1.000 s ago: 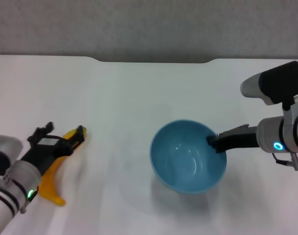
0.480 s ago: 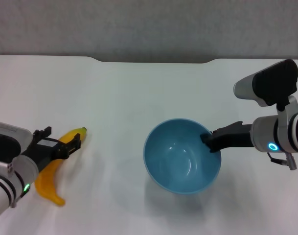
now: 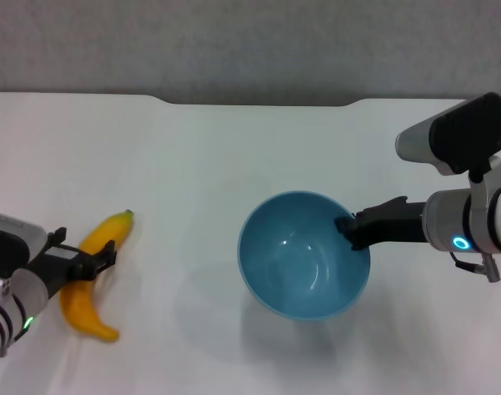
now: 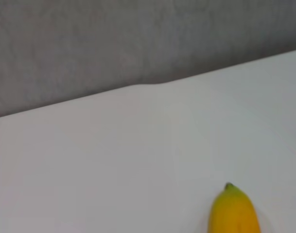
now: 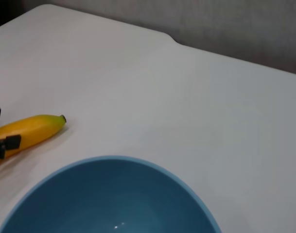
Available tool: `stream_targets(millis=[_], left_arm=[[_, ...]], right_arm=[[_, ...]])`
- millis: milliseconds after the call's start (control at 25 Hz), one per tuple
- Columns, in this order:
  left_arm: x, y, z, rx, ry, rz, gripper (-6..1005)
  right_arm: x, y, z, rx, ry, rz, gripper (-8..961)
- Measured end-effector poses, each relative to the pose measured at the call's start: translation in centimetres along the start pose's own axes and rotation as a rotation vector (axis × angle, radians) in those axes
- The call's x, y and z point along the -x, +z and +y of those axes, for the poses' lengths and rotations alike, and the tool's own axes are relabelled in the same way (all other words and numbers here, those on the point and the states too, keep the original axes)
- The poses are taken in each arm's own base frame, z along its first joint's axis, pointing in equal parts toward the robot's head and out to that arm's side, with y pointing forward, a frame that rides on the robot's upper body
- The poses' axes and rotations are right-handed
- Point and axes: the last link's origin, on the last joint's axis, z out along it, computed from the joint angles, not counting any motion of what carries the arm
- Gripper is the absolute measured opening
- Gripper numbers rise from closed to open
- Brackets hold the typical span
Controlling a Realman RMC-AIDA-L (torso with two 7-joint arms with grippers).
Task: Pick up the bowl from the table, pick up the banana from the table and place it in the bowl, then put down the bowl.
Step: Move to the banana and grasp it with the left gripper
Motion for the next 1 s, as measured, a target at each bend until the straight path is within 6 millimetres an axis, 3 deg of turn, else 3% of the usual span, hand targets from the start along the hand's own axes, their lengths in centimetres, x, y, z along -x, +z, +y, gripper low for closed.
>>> stream_targets(millis=[400, 1000], left_arm=[[0.8, 0.1, -0.8, -0.046, 0.014, -0.029, 789], [0.6, 0.4, 0.7, -0.024, -0.002, -0.028, 781]], right_arm=[[0.4, -0.1, 0.3, 0.003, -0.012, -0.012, 32], [0.4, -0.1, 0.3, -0.001, -0.014, -0.019, 33]])
